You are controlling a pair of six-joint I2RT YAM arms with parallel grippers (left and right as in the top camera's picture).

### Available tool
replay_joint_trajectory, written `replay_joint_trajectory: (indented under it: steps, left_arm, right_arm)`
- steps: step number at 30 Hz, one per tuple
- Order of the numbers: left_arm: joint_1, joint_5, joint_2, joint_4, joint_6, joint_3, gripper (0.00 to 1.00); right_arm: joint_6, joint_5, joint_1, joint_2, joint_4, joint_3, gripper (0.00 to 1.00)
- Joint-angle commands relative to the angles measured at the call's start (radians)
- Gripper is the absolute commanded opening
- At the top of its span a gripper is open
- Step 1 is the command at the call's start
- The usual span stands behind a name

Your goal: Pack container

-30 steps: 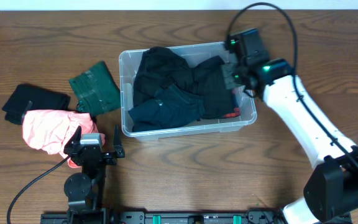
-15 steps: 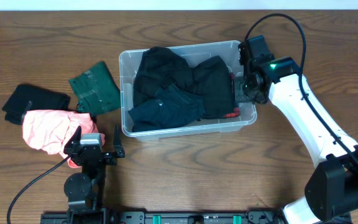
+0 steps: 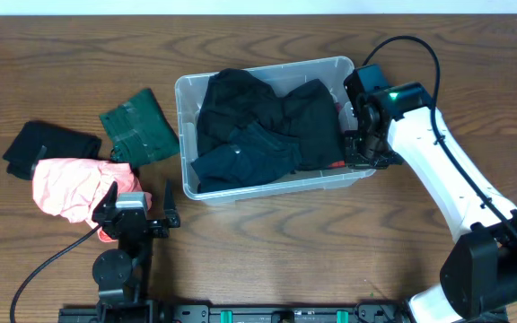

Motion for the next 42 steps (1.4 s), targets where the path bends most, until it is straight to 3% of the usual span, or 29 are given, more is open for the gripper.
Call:
replay_joint_trajectory:
  steps: [1,16,25,29,30,31,32,37,42]
  left_arm:
    - [0.003,0.007,-0.006,-0.017,-0.009,-0.026,0.98]
    - [0.003,0.006,-0.006,-0.017,-0.009,-0.026,0.98]
    - [0.003,0.006,-0.006,-0.017,-0.009,-0.026,0.98]
    - [0.003,0.007,-0.006,-0.017,-0.009,-0.026,0.98]
    - [0.003,0.006,-0.006,-0.017,-0.009,-0.026,0.98]
    - [0.003,0.007,-0.006,-0.017,-0.009,-0.026,0.98]
    - [0.003,0.007,-0.006,-0.017,-0.009,-0.026,0.98]
    - [0.003,0.011,-0.004,-0.016,-0.037,-0.026,0.98]
    - [0.003,0.011,0.008,-0.092,-0.185,0.017,0.98]
  right_arm:
    - [-0.038,-0.038,0.016,0.006,-0.012,-0.003,0.13]
    - [-0.072,-0.066,0.109,0.006,-0.097,-0.003,0.09]
    - [-0.154,-0.042,0.068,-0.02,0.143,0.018,0.07]
    - [-0.158,-0.042,0.021,-0.097,0.201,0.037,0.1]
    - [-0.158,-0.042,0.006,-0.124,0.211,0.039,0.14]
    - [-0.157,-0.042,-0.01,-0.151,0.219,0.039,0.51]
    - [-0.158,-0.042,-0.029,-0.179,0.224,0.039,0.99]
    - [-0.158,-0.042,-0.129,-0.279,0.206,0.039,0.99]
    - [-0.158,-0.042,-0.243,-0.315,0.17,0.039,0.99]
